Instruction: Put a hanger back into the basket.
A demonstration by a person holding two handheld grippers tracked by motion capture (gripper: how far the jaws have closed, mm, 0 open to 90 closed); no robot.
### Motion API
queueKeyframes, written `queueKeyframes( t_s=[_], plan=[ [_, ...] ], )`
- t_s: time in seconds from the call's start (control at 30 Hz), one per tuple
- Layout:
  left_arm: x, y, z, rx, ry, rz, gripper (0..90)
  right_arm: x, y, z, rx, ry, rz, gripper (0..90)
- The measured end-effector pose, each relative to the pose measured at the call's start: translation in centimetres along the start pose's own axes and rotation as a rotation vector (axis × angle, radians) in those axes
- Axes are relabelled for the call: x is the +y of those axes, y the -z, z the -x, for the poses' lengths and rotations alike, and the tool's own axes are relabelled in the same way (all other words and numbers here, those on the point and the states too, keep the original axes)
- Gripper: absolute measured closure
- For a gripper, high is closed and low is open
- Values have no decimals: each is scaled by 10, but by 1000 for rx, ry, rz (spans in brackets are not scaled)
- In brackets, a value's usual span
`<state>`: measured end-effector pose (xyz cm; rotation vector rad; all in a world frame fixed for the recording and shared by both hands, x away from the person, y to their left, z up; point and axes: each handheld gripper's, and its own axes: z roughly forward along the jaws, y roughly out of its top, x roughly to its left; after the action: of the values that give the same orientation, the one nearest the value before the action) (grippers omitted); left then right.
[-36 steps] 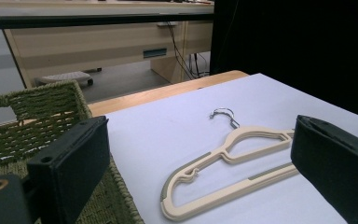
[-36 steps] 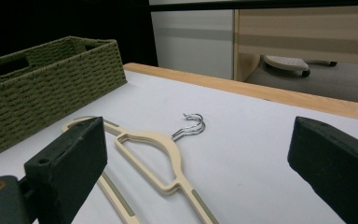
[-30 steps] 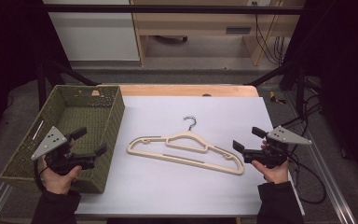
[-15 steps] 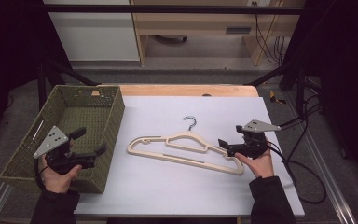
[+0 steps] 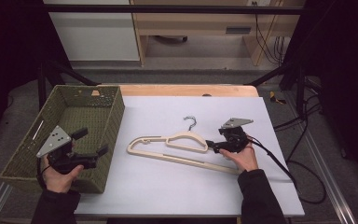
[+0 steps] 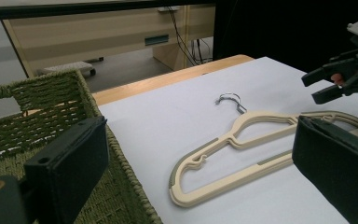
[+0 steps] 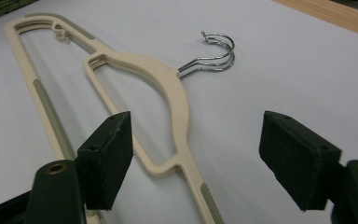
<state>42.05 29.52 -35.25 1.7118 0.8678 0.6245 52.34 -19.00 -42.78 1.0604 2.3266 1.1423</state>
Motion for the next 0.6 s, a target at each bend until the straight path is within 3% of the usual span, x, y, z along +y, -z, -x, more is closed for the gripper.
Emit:
queueKeyframes(
  t_s=[0.1,0.3,0.33,0.5,0.53,0.6],
  plan=[
    [0,0,0,2,-6,-2,37,4,-8,-1,-9,-11,-8,283],
    [2,1,0,2,-6,4,37,17,-41,-5,-10,1,-87,413],
    [2,1,0,2,-7,5,37,17,-46,-5,-6,-22,-97,434],
    [2,0,1,-1,-9,5,36,14,-61,-7,18,-17,-150,491],
    [2,0,1,-2,-8,4,37,14,-64,-8,20,-38,-161,505],
    [2,-1,2,-3,-11,0,37,11,-68,-7,6,-26,-179,523]
  ],
)
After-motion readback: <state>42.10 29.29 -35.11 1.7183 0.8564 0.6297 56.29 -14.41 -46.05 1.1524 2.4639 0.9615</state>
